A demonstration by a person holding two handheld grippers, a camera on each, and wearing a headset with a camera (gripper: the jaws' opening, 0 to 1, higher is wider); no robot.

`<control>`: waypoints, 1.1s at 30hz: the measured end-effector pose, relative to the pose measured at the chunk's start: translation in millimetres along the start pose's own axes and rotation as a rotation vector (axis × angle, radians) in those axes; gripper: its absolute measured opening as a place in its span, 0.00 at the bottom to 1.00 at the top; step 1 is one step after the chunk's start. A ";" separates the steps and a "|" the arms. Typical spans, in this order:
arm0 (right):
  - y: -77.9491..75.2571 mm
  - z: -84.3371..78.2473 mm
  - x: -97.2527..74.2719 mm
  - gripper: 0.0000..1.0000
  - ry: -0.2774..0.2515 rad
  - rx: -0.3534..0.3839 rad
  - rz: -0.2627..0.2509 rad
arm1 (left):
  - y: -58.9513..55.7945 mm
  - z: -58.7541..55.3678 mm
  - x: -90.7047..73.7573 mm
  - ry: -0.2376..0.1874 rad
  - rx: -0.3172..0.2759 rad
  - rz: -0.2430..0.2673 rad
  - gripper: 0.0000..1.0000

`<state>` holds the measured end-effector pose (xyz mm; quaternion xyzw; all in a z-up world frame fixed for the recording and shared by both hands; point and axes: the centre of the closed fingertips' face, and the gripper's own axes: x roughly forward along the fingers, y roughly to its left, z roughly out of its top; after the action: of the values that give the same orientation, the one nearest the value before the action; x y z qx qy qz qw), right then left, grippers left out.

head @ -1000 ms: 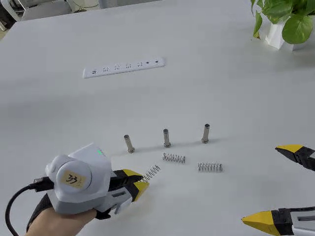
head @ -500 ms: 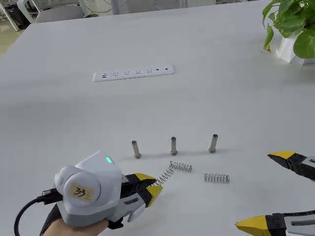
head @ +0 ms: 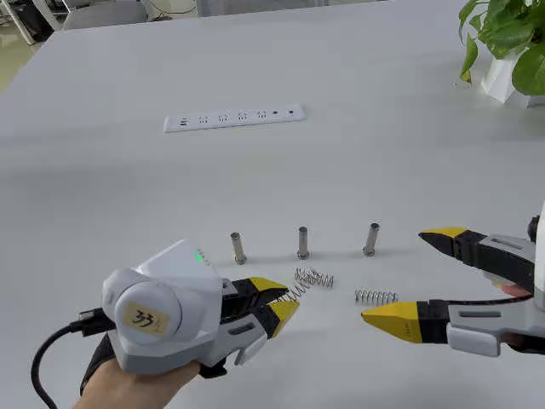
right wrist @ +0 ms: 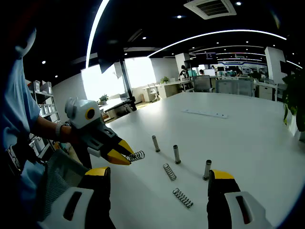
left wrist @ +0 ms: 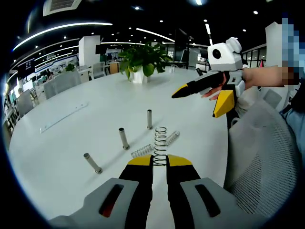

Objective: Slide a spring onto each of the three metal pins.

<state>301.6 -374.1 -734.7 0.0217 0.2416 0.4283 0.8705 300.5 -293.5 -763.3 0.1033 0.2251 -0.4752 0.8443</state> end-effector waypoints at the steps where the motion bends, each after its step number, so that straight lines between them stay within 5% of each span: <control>1: 2.1 0.1 1.7 0.82 0.000 0.004 0.006 | 0.4 1.2 0.0 -0.003 0.001 0.001 0.07; 13: 29.6 15.9 23.0 0.50 -0.073 0.130 0.144 | -4.2 12.7 -1.9 -0.042 0.025 -0.018 0.07; 23: 46.9 13.9 29.3 0.26 -0.070 0.213 0.245 | -15.0 19.2 -4.7 -0.076 0.048 -0.064 0.07; 33: 51.5 14.8 29.7 0.19 -0.071 0.250 0.271 | -19.3 20.0 -5.4 -0.086 0.052 -0.087 0.07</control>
<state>285.6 -316.6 -721.0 0.1770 0.2569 0.5074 0.8032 287.3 -307.4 -742.4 0.0949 0.1805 -0.5213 0.8286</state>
